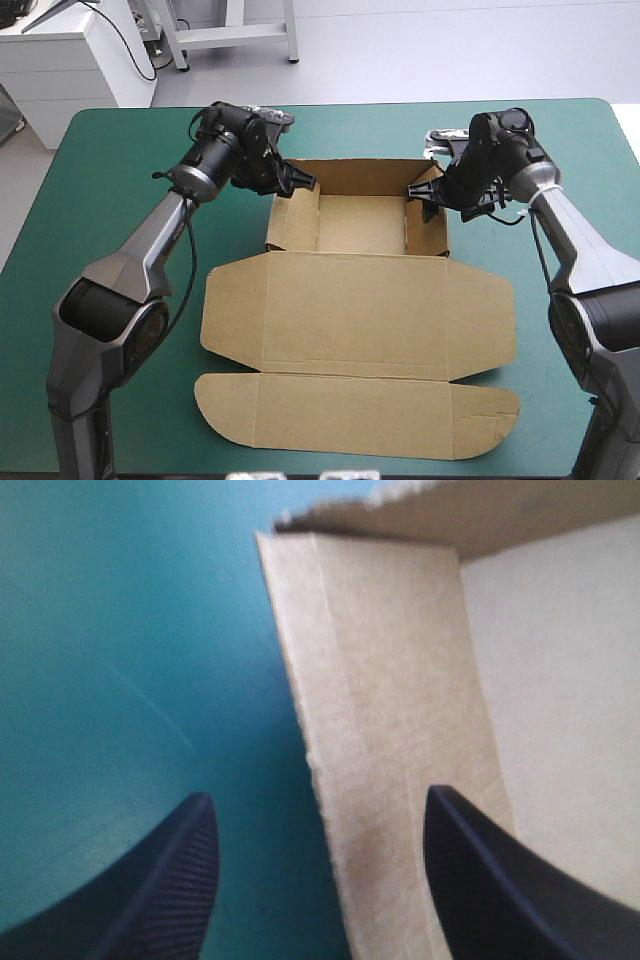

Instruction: Fold the box

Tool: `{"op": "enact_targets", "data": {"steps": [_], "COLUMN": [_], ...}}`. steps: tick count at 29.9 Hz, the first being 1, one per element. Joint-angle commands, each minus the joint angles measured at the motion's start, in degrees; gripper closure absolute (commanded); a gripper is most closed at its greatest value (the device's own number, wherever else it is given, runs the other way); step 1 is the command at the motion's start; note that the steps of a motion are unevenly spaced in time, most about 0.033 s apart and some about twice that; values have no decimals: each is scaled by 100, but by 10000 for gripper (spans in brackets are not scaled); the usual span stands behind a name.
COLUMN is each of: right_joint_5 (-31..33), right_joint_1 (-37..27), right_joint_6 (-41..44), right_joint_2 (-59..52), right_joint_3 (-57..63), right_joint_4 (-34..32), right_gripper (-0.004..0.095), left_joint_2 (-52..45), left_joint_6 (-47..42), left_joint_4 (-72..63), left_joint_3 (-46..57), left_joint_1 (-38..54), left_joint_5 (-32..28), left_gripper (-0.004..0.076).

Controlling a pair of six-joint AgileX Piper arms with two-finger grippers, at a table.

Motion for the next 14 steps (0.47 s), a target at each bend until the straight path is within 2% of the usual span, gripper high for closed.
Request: {"op": "enact_targets", "data": {"steps": [1, 3, 4, 14], "right_joint_5": [78, 78, 78, 23], "right_joint_1": [-40, -40, -40, -40], "right_joint_6": [-29, -29, -29, -10], "right_joint_2": [-538, -639, -690, -709], "right_joint_3": [-186, -186, -186, 228], "right_joint_4": [144, 160, 160, 135], "right_gripper": [279, 279, 279, 279], "left_joint_2": [-840, -1162, -1314, -2541], "left_joint_6": [63, 318, 503, 753], "left_joint_4": [68, -121, -246, -286], "left_joint_3": [-352, -342, -342, -116], "left_joint_1": [-10, -10, -10, -39], "left_joint_5": [302, 302, 302, 302], "left_gripper": [409, 606, 734, 731]}}
